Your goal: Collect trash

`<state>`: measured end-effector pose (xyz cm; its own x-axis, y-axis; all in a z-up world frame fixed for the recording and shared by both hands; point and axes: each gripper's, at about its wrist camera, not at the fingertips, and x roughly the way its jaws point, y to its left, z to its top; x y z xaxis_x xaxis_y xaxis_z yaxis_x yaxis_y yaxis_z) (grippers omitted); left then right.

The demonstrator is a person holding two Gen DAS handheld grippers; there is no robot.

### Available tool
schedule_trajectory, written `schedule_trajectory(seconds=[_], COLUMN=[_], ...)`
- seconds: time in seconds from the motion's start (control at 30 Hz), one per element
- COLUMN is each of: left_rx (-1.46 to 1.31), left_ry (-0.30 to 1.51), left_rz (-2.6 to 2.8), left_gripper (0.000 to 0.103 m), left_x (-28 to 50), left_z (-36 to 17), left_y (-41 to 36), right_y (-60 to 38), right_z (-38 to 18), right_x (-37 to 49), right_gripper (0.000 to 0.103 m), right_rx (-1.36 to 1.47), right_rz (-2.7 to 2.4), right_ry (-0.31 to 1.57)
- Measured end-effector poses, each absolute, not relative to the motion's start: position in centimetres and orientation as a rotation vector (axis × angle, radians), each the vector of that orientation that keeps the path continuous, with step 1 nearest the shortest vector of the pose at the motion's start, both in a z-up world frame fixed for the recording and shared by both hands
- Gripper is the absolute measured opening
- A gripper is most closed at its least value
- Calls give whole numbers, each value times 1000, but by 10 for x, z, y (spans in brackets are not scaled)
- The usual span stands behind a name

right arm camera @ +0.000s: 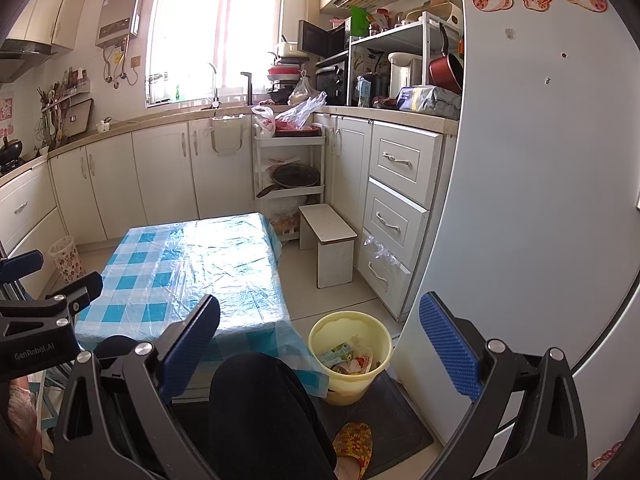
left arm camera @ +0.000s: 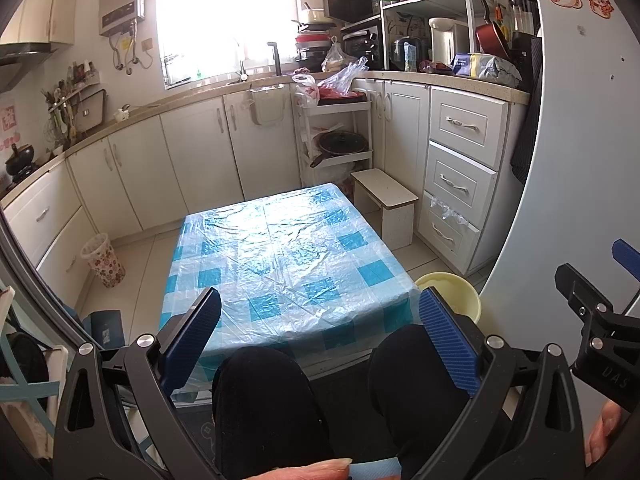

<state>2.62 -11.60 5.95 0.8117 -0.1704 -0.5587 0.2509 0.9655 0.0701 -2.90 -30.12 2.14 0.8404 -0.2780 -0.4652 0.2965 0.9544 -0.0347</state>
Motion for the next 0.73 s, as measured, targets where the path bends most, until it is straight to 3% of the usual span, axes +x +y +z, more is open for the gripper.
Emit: schedule_trajectory(seconds=[0.4,0.73], left_rx=[136,61], left_ry=[501,627], left_rz=[-168,-202], left_gripper=[95,95], left_x=[20,53], left_z=[64,52], left_y=[-114,-108], right_y=[-298,-308], right_z=[18,17], right_x=[-29,-19], right_gripper=[96,96], right_rx=[35,31], right_rz=[-294,-289], right_ry=[489,495])
